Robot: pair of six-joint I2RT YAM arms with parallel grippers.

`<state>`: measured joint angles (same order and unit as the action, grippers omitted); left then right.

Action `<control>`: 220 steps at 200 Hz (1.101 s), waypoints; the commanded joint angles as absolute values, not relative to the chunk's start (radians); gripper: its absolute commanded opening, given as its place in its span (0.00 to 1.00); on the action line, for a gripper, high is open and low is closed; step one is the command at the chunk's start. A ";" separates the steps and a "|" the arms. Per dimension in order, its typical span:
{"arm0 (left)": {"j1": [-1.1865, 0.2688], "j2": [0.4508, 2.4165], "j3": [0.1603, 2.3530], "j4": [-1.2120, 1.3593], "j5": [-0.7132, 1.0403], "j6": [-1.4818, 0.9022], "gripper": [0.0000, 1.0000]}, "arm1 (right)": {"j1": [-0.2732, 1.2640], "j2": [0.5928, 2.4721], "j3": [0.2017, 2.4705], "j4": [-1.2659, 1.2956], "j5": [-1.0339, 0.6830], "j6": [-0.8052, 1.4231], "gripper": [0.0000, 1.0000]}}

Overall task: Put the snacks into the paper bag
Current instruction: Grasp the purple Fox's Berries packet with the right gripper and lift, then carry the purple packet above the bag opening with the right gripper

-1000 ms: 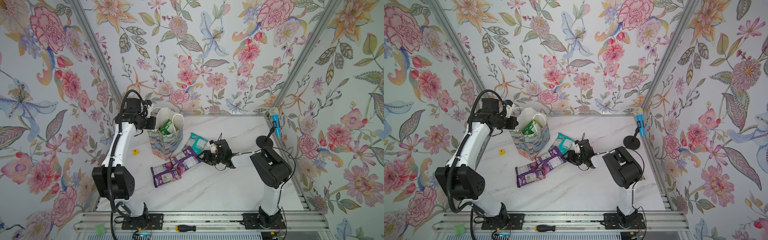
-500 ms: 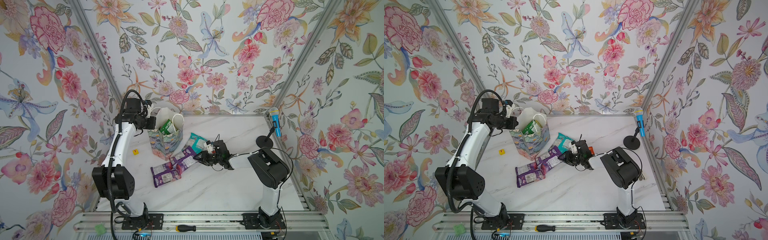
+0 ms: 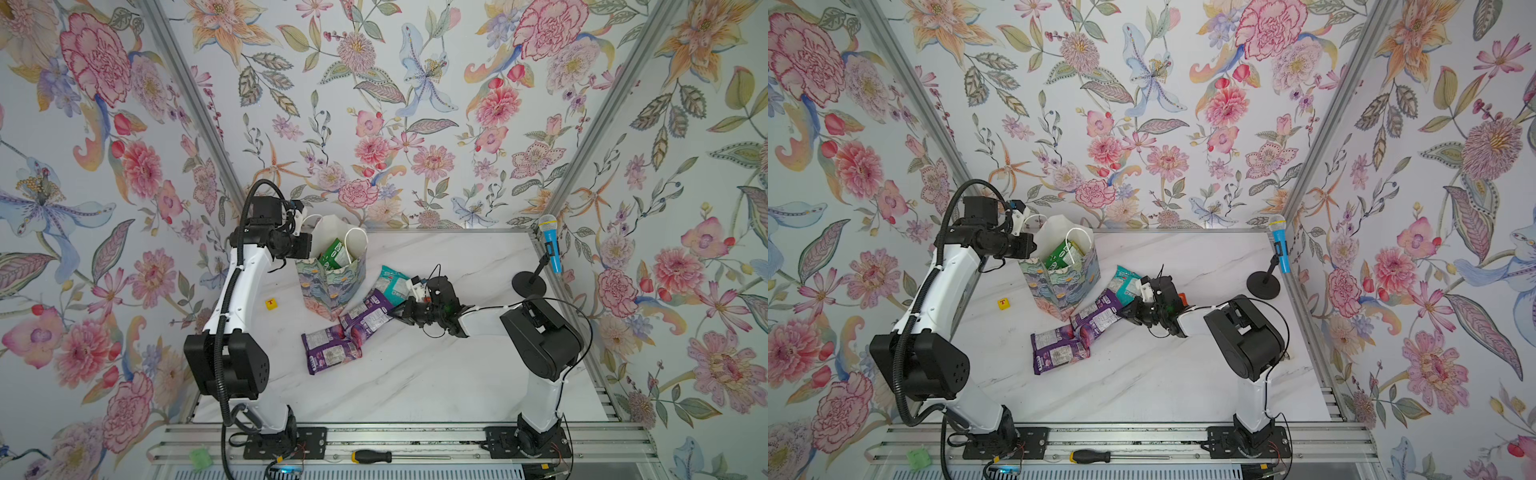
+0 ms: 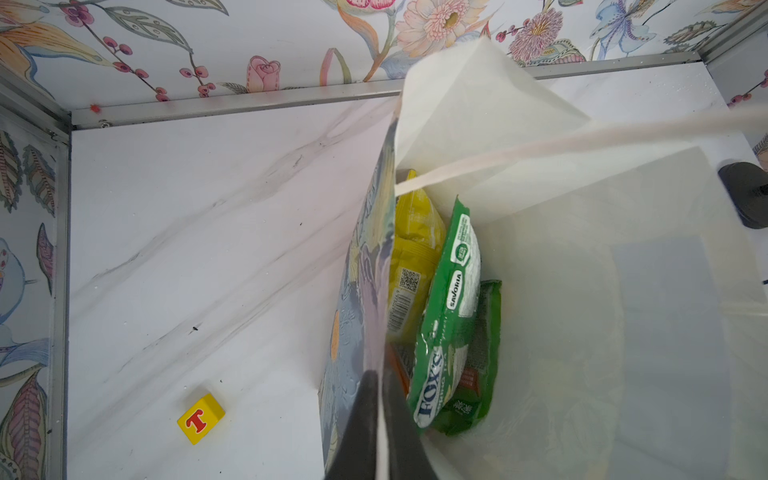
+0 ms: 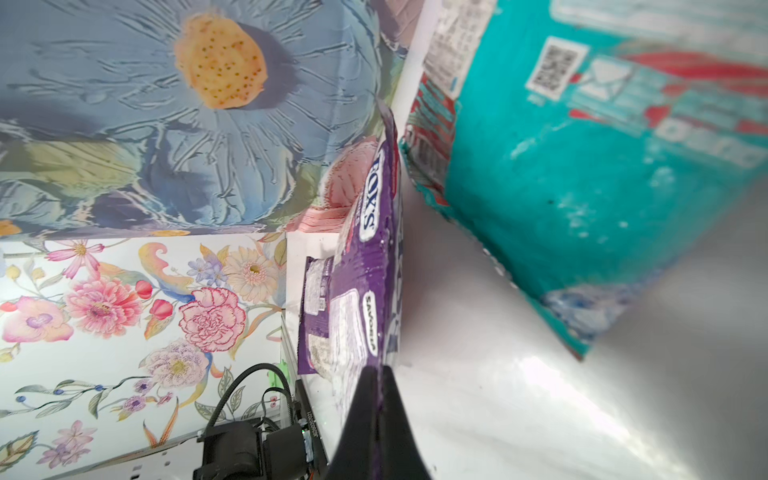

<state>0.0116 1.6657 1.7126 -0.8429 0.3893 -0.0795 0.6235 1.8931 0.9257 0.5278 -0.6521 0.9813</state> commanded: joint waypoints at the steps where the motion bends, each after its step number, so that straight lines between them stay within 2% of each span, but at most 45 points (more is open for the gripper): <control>1: 0.003 1.634 1.704 -0.839 0.408 -0.088 0.06 | 0.637 1.796 0.988 0.504 -0.673 0.969 0.00; 86: 0.003 1.635 1.703 -0.839 0.410 -0.088 0.06 | 0.673 1.620 1.201 0.268 -0.616 0.856 0.00; 127: 0.002 1.632 1.703 -0.839 0.411 -0.088 0.06 | 0.670 1.574 1.362 0.071 -0.459 0.700 0.00; 173: 0.003 1.628 1.703 -0.839 0.412 -0.087 0.06 | 0.663 1.588 1.575 -0.011 -0.369 0.587 0.00; 220: 0.002 1.626 1.702 -0.838 0.414 -0.088 0.06 | 0.658 1.687 1.803 -0.084 -0.330 0.508 0.00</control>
<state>0.0116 1.6611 1.7123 -0.8433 0.3893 -0.0795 0.6624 1.6367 1.7023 -0.0563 -0.3637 0.5854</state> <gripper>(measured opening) 0.060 0.047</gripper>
